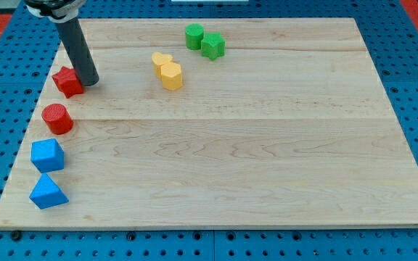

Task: Slide the yellow hexagon towards the top right

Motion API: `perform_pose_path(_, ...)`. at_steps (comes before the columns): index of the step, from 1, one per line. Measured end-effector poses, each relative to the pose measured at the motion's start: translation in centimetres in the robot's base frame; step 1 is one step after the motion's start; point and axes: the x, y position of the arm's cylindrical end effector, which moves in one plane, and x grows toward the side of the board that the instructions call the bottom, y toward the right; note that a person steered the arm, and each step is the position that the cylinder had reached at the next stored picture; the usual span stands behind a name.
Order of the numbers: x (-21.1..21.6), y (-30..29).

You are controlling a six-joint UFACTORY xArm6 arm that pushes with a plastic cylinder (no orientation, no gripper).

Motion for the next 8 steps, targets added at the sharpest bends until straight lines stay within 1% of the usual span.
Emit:
perform_pose_path(6, -1.1, 0.2)
perform_pose_path(7, -1.1, 2.5)
perform_pose_path(8, -0.2, 7.6)
